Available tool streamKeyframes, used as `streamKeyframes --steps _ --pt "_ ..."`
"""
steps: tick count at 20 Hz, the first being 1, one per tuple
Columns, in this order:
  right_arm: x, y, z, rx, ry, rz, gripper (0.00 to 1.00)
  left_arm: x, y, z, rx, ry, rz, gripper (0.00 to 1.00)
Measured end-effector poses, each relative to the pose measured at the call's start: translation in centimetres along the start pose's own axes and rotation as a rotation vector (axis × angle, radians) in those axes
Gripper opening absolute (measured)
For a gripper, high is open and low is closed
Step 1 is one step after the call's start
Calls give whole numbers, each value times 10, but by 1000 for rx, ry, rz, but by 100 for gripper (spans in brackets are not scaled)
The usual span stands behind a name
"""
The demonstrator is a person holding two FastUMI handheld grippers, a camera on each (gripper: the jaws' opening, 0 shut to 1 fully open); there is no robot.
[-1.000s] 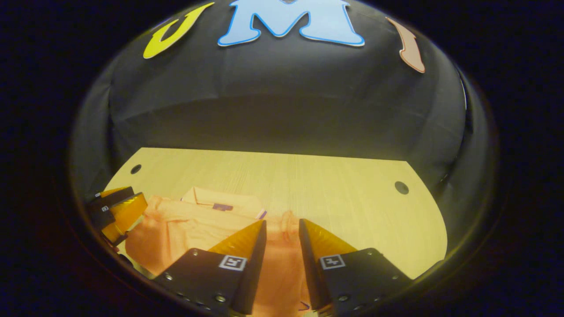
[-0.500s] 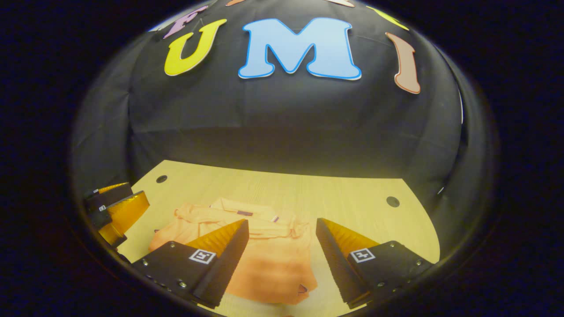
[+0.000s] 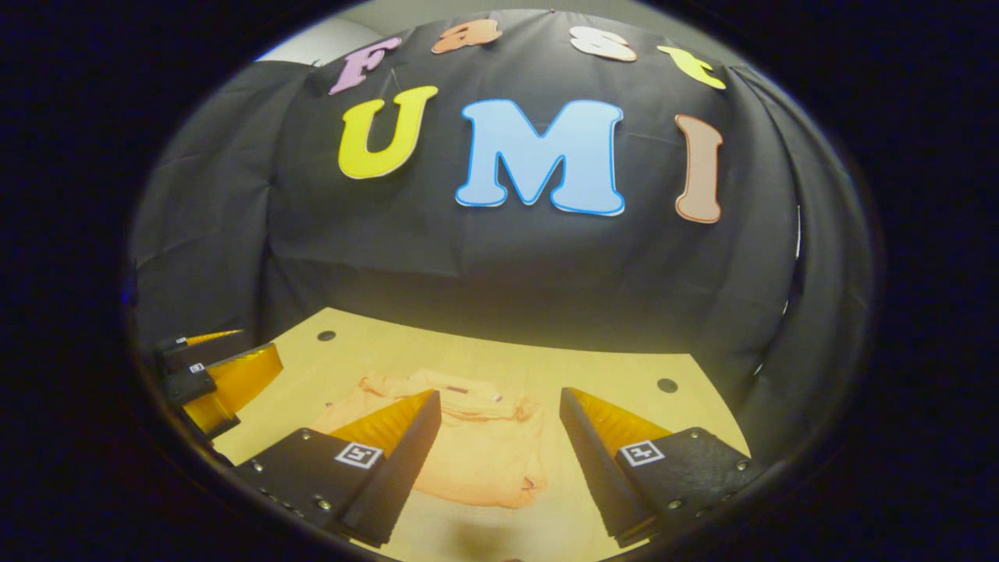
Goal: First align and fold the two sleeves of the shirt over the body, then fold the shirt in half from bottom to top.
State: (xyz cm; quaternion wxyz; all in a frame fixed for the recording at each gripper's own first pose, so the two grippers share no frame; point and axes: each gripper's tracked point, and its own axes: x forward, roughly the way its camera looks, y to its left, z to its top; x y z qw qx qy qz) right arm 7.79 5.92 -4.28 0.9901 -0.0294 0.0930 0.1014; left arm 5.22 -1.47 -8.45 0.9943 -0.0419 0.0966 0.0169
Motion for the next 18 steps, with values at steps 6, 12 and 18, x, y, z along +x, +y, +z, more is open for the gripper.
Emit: streamKeyframes --steps 6,12,18 --pt "-54 11 11 -73 -81 41 94 -65 4 13 -18 -63 61 86" --pt "-93 11 17 -97 -144 41 95 -113 16 20 -27 -121 95 87" --pt "-111 6 27 -93 -177 1 95 -124 19 38 -17 -155 71 95"
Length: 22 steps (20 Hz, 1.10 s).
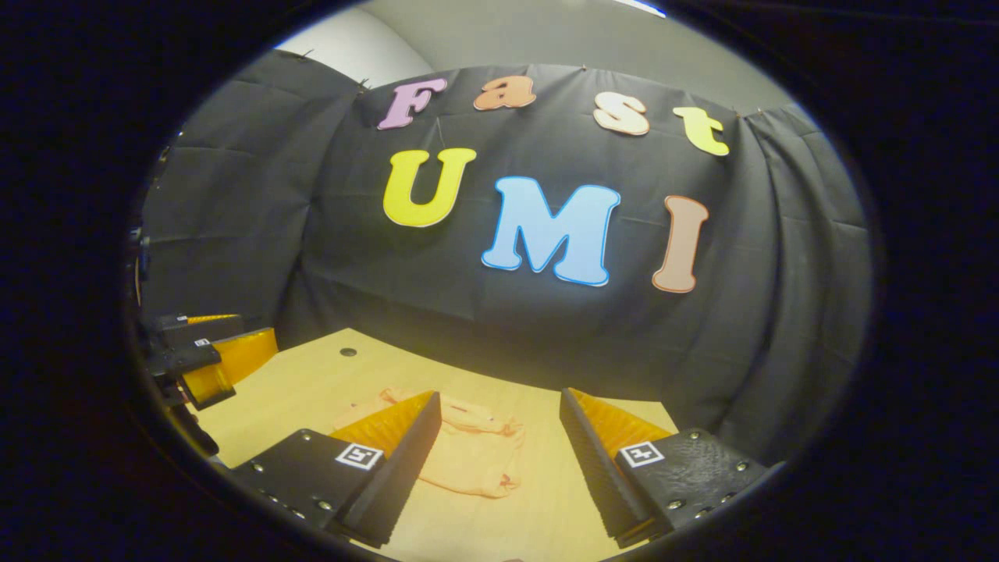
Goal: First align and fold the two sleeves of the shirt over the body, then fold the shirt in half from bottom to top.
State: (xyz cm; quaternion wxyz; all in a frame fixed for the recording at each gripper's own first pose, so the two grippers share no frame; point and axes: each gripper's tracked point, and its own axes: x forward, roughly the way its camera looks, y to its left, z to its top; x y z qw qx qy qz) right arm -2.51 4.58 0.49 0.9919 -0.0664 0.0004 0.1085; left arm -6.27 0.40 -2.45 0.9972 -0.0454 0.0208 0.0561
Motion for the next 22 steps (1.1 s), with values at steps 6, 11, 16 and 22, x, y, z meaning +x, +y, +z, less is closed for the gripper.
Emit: streamKeyframes --steps 6,11,16,22 --pt "2 7 10 -16 -38 -16 95 -2 0 16 12 -30 -25 91" --pt "1 7 10 -14 -41 -23 94 -5 -5 21 29 -37 -42 87" --pt "-9 5 7 3 -57 -49 95 -10 -9 27 21 -46 -53 87" --pt "-12 3 0 13 -57 -63 95 -14 -13 30 25 -58 -62 87"
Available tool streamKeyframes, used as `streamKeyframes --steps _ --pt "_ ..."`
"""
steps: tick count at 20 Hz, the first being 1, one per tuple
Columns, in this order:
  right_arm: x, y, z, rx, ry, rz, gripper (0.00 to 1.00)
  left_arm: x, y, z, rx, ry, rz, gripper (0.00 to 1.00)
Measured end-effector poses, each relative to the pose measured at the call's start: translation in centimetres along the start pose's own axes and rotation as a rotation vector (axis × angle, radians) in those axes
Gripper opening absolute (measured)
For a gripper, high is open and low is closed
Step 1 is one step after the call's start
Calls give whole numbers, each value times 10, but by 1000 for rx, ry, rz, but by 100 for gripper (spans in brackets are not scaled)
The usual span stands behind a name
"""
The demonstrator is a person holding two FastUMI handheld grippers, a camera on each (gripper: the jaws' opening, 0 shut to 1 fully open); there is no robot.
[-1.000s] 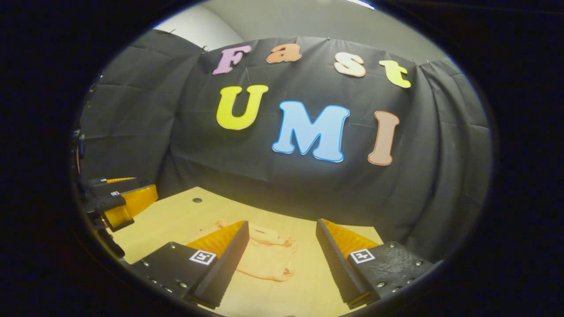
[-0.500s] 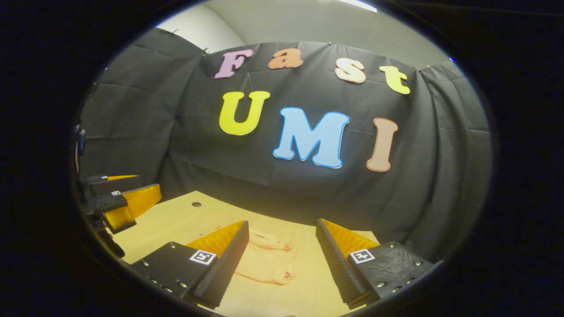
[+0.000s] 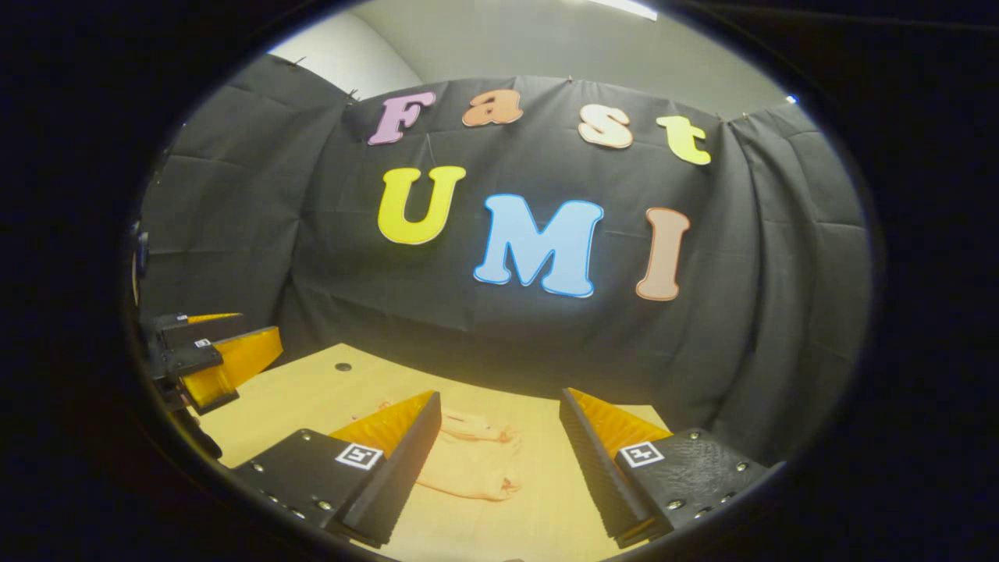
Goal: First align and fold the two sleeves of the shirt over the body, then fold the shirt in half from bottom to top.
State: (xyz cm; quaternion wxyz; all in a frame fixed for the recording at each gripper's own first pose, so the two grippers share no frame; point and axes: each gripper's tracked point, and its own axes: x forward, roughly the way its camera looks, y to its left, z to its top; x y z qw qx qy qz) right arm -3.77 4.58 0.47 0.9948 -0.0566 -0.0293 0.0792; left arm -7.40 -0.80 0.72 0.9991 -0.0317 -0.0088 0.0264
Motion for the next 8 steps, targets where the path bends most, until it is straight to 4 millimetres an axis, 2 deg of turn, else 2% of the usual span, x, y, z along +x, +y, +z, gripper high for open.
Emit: streamKeyframes --steps 8 --pt "-6 4 -6 -4 1 0 95 -4 -1 -3 -8 4 -2 87"
